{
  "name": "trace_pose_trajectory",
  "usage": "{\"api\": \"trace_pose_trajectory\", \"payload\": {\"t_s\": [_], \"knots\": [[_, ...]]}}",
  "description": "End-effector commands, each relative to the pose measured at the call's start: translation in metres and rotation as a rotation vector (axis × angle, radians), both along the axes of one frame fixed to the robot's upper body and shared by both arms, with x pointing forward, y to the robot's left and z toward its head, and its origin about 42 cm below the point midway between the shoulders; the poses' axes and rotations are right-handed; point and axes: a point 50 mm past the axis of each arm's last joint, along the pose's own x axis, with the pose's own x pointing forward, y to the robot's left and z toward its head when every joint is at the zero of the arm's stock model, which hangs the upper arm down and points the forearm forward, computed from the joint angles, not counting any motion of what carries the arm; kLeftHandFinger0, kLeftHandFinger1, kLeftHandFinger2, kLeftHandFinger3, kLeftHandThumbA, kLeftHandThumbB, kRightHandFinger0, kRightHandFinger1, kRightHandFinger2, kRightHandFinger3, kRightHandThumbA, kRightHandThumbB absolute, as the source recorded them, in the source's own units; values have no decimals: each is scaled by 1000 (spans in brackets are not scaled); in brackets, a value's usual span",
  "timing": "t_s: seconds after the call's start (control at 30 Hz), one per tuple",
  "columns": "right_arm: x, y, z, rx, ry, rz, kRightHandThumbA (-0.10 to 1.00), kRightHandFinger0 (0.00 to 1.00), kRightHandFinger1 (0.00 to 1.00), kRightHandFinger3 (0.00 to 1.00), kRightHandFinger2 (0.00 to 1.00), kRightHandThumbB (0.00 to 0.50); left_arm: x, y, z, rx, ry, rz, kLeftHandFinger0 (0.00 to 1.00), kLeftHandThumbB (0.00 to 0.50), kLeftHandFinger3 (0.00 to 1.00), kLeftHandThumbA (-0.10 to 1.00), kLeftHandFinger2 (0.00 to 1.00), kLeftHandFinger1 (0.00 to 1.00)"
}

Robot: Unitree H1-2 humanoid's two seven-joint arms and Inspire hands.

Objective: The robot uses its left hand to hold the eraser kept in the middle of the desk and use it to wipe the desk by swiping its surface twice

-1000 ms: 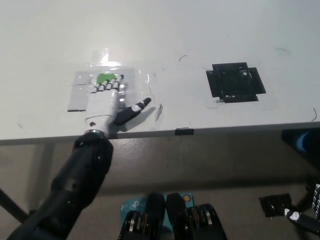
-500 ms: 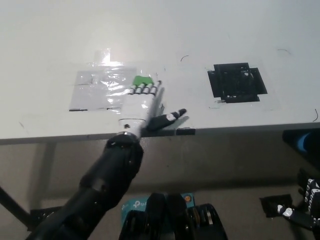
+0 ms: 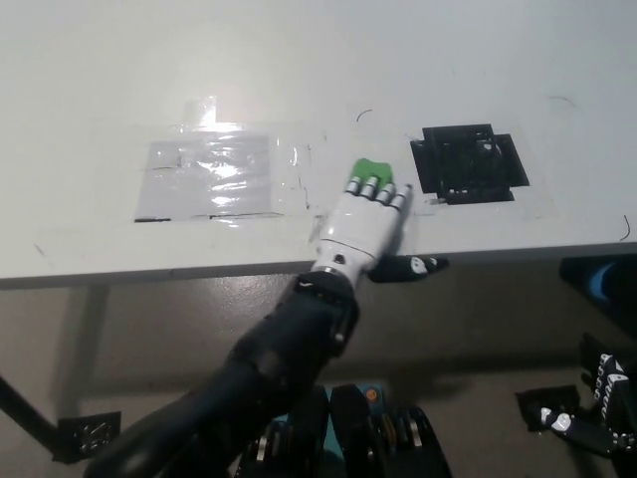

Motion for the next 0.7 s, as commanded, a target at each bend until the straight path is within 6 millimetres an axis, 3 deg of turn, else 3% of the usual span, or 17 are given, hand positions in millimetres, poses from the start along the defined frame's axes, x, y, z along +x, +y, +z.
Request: {"api": "trace_pose_trajectory", "payload": {"t_s": [0.0,0.23,0.57,0.63,0.67], "knots": [[9,13,21,0,-98,40,1000,1000,1000,1000,1000,468,-23,-15,-43,212,269,0,1000,500,1000,1000,1000,1000],[4,12,19,7,-87,31,1000,1000,1000,1000,1000,460,-25,-15,-48,233,273,-14,1000,500,1000,1000,1000,1000],[0,10,15,2,-85,5,1000,1000,1000,1000,1000,489,-16,36,-62,246,293,84,1000,500,1000,1000,1000,1000],[-1,9,16,11,-85,10,1000,1000,1000,1000,1000,475,-14,49,-65,256,317,120,1000,500,1000,1000,1000,1000],[-1,6,17,7,-86,5,1000,1000,1000,1000,1000,475,-14,46,-64,256,318,116,1000,500,1000,1000,1000,1000]]}}
